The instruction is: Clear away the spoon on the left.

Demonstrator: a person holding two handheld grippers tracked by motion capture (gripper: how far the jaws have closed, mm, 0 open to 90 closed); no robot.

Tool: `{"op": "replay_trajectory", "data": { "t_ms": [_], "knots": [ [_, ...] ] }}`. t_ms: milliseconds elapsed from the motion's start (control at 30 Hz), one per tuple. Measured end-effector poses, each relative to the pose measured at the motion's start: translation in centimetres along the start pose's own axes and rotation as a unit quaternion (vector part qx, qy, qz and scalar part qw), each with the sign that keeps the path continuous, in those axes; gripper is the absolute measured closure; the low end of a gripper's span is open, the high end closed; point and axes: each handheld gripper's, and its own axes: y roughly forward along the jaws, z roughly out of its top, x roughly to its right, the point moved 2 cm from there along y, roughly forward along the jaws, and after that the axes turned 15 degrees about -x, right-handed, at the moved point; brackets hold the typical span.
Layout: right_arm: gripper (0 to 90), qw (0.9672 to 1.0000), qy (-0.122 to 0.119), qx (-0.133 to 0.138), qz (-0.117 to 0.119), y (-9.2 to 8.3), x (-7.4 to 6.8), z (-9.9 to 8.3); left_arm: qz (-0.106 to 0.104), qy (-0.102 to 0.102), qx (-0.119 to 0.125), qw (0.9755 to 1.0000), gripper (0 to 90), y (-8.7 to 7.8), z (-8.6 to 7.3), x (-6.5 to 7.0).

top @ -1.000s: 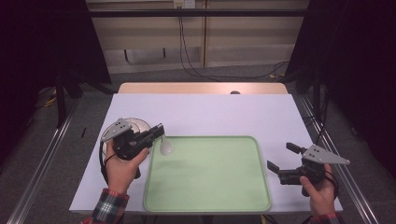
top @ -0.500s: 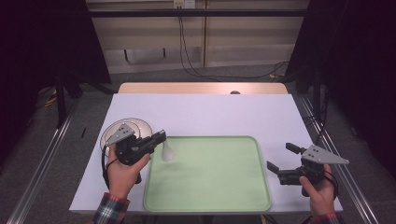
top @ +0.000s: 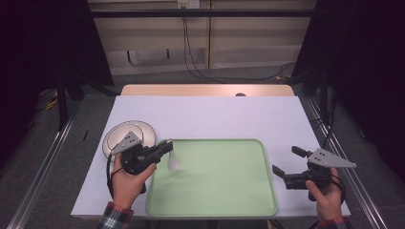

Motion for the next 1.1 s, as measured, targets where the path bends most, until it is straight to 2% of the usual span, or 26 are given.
{"op": "replay_trajectory", "data": {
  "t_ms": [67,233,300,367,433,700,767,867,1100],
  "knots": [
    [0.5,1.0,0.0,0.0,0.0,0.0,0.0,0.0,-0.004,0.004,-0.005,1.0,85.5,0.1,-0.1,0.1],
    [0.5,1.0,0.003,0.0,0.001,0.0,-0.1,0.0,-0.011,0.002,-0.009,0.9999,85.5,0.4,-0.5,0.5],
    [0.5,1.0,0.003,-0.001,0.002,0.0,-0.1,0.0,-0.019,-0.005,-0.01,0.9998,85.5,0.5,-0.7,0.6],
    [0.5,1.0,0.002,-0.001,0.001,0.0,-0.1,0.0,-0.025,-0.004,-0.012,0.9996,85.5,0.5,-0.9,0.7],
    [0.5,1.0,0.001,0.0,0.001,0.0,-0.1,0.0,-0.021,-0.006,-0.016,0.9996,85.5,0.5,-1.1,0.8],
    [0.4,1.0,0.003,-0.001,0.002,0.0,-0.1,0.0,-0.034,0.002,-0.024,0.9991,85.5,0.4,-1.6,1.4],
    [0.5,1.0,0.004,-0.002,0.005,0.1,-0.1,0.0,-0.04,-0.003,-0.021,0.999,85.5,0.4,-1.7,1.4],
    [0.5,1.0,0.002,-0.003,0.004,0.1,-0.1,0.0,-0.035,-0.004,-0.026,0.999,85.5,0.3,-1.8,1.5],
    [0.5,1.0,0.002,-0.003,0.005,0.1,-0.1,0.0,-0.054,-0.005,-0.032,0.998,85.4,0.4,-2.4,1.7]
  ]
}}
